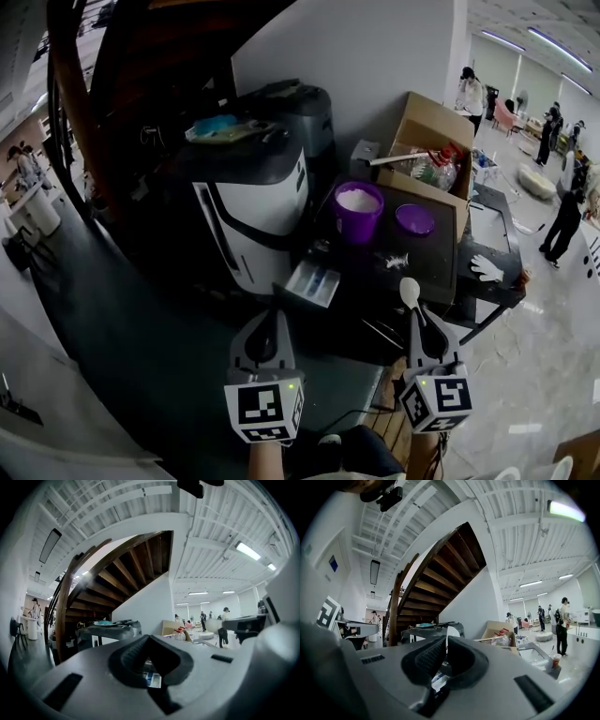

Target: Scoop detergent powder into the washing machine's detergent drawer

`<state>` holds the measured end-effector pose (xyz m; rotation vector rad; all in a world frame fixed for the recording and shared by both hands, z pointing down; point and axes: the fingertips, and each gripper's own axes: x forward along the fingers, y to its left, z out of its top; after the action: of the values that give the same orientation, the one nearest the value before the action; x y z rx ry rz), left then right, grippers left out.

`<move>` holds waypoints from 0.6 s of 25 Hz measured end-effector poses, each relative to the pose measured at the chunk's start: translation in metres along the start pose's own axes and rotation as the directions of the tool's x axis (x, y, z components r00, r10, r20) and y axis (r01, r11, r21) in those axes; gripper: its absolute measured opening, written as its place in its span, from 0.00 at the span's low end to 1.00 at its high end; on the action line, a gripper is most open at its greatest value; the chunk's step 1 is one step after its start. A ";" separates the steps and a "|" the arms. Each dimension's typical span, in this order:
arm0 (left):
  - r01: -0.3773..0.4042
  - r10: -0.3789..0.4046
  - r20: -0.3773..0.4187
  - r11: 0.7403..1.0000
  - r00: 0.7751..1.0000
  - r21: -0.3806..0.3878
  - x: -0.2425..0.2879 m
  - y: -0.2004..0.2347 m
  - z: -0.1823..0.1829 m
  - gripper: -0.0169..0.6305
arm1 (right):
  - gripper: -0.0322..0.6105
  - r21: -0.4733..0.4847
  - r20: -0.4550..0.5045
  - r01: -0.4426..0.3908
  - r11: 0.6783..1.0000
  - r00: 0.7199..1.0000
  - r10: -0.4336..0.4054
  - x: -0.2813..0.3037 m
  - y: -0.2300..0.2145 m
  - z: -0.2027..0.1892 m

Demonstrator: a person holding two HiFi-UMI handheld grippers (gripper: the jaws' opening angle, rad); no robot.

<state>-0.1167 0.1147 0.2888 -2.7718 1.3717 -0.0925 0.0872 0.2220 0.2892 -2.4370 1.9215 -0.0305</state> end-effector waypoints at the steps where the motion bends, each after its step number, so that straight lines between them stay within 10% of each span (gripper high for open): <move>1: 0.001 -0.001 -0.004 1.000 1.000 -0.002 0.003 0.001 -0.002 0.03 | 0.08 -0.001 -0.003 -0.004 1.000 1.000 0.004 0.004 0.002 -0.001; 15: -0.027 0.027 -0.007 1.000 1.000 0.007 0.070 0.008 -0.001 0.03 | 0.08 -0.008 -0.005 -0.056 0.998 0.998 0.056 0.085 -0.014 0.003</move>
<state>-0.0811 0.0540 0.2914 -2.7492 1.4067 -0.1060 0.1205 0.1426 0.2861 -2.3887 1.9951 -0.0267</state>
